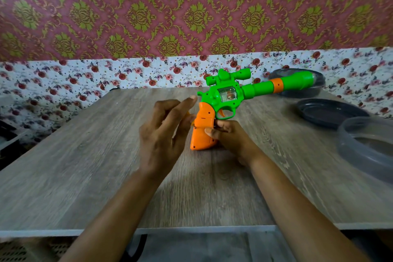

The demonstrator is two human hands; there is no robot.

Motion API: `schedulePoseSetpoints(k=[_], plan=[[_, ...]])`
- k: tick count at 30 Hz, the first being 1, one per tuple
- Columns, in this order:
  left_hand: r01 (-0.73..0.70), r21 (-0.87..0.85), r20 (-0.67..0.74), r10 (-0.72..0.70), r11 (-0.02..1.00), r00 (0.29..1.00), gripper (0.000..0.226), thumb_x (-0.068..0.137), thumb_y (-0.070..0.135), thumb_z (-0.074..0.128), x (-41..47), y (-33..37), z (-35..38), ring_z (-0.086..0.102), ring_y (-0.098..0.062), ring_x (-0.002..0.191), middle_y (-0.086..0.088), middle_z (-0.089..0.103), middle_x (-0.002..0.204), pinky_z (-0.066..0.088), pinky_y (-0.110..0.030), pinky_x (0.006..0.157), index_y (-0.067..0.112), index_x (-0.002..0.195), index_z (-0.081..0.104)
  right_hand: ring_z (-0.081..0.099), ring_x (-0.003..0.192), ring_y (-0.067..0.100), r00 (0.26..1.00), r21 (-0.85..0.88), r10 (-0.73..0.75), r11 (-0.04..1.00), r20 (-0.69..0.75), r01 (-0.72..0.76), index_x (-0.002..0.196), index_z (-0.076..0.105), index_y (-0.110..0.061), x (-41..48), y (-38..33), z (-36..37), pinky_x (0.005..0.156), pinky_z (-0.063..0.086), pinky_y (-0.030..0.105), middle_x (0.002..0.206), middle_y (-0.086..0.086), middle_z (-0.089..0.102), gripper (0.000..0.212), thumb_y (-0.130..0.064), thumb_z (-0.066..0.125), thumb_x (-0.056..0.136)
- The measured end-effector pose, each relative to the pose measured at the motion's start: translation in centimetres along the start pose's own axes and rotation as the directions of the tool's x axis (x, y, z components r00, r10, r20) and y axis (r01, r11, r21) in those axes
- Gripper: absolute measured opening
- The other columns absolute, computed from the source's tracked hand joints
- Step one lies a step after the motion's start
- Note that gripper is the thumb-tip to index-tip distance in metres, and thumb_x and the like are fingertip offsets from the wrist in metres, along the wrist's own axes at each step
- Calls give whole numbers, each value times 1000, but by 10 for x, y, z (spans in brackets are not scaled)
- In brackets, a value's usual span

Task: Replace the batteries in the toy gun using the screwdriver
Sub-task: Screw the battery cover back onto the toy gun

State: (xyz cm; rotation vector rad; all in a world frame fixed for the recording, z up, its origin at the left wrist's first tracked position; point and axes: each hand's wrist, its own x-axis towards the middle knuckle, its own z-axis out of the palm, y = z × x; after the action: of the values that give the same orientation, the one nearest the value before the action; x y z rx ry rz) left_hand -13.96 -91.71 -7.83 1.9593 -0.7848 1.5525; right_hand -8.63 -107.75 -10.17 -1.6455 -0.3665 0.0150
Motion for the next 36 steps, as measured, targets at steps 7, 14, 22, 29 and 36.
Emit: schedulePoseSetpoints(k=[7, 14, 22, 29, 36], plan=[[53, -2, 70, -53, 999, 996, 38, 95, 9, 41, 0, 4, 2, 59, -14, 109, -1, 57, 125, 42, -11, 86, 14, 132, 42, 59, 103, 20, 1000, 9, 27, 1000, 2, -27, 120, 56, 0, -2, -2, -1, 80, 51, 17, 117, 19, 62, 31, -3, 51, 90], [-16, -1, 12, 16, 1000, 1000, 25, 98, 25, 47, 0, 1, 2, 52, -9, 84, -3, 43, 106, 47, -32, 60, 16, 120, 53, 60, 99, 17, 1000, 21, 5, 1000, 0, -5, 118, 58, -2, -1, -1, 0, 82, 50, 18, 115, 17, 63, 29, -3, 52, 89], [33, -17, 7, -33, 999, 999, 36, 94, 6, 43, -1, 3, 2, 59, -17, 105, -7, 59, 122, 51, -34, 79, 9, 129, 50, 62, 107, 25, 1000, -64, -16, 998, -2, 16, 117, 60, -4, 0, -2, 0, 78, 50, 14, 115, 18, 65, 28, -5, 53, 90], [48, 3, -31, -48, 999, 998, 25, 91, 17, 57, -1, 2, 3, 44, -2, 86, -2, 43, 101, 44, -24, 66, 16, 116, 52, 60, 110, 30, 1000, -45, -15, 999, 0, 15, 117, 59, -1, 1, 0, 1, 93, 48, 34, 116, 22, 63, 28, -2, 53, 89], [83, -27, -9, -83, 996, 997, 31, 92, 7, 43, -1, 9, 3, 56, -12, 98, -1, 60, 111, 47, -31, 79, 13, 122, 48, 59, 103, 22, 1000, 22, 4, 1000, 6, -4, 119, 57, -2, 0, 2, 0, 89, 49, 27, 119, 21, 61, 30, -2, 51, 90]])
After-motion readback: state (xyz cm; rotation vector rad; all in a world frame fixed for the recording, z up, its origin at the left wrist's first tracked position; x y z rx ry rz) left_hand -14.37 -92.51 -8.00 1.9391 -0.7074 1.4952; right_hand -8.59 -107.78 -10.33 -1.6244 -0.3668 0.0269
